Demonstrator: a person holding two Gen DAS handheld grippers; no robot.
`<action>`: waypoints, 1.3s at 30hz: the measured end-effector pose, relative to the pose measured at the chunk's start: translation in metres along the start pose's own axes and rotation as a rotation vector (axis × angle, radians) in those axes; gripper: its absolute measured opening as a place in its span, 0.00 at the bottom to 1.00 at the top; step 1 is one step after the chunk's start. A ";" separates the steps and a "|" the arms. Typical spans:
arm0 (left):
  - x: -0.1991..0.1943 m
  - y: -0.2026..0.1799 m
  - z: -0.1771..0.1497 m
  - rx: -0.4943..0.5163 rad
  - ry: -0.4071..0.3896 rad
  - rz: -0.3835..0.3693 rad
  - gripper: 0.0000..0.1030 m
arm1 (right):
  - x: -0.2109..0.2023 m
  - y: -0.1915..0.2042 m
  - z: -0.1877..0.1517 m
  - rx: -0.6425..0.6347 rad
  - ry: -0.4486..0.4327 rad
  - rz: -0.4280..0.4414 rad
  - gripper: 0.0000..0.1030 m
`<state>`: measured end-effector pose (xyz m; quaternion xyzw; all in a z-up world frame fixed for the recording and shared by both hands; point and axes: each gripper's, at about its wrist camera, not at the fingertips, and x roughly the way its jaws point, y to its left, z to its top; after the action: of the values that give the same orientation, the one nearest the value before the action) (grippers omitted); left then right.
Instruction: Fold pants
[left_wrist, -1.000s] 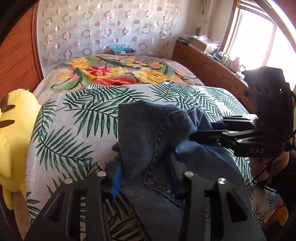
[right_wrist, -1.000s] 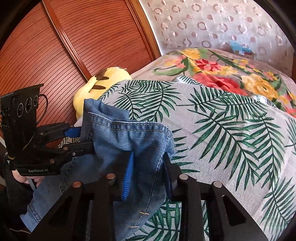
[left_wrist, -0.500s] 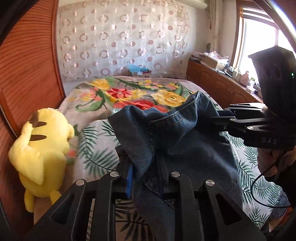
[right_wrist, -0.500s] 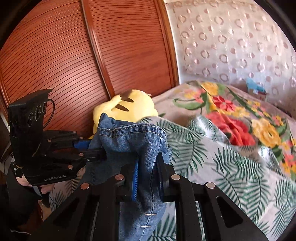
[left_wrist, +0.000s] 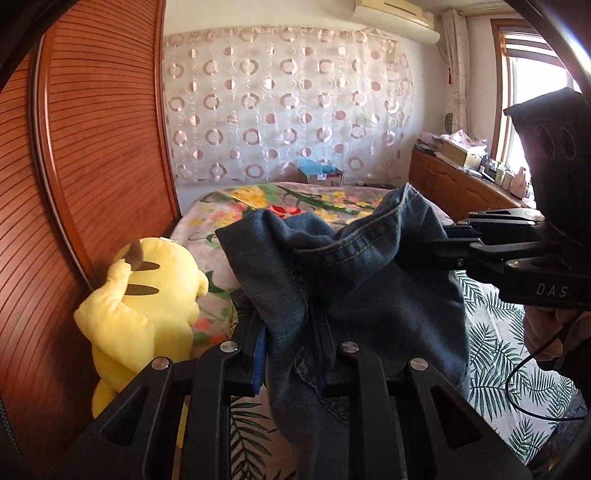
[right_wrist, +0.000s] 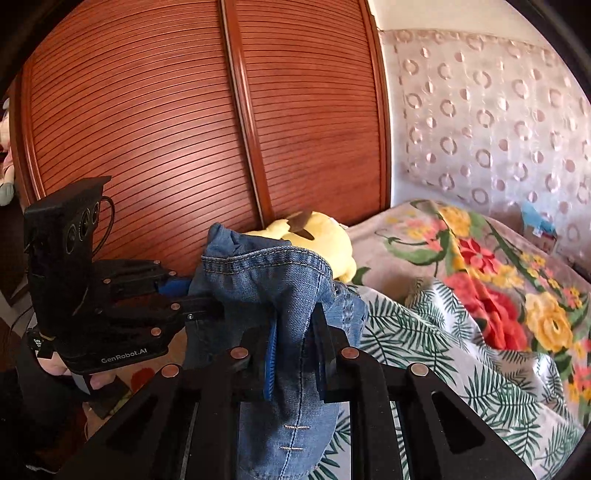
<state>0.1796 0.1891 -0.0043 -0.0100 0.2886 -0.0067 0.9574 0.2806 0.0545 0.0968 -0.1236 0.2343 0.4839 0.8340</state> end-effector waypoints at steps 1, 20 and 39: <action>-0.004 0.003 0.001 -0.004 -0.008 0.006 0.21 | 0.001 0.003 0.002 -0.009 -0.002 0.004 0.16; 0.057 0.025 0.044 0.035 0.013 0.070 0.20 | 0.045 -0.064 0.000 0.110 -0.019 0.058 0.15; 0.145 0.003 0.040 0.057 0.125 0.055 0.20 | 0.114 -0.152 -0.032 0.212 0.122 -0.010 0.20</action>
<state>0.3224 0.1899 -0.0510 0.0255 0.3476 0.0108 0.9372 0.4512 0.0499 0.0082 -0.0654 0.3338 0.4438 0.8291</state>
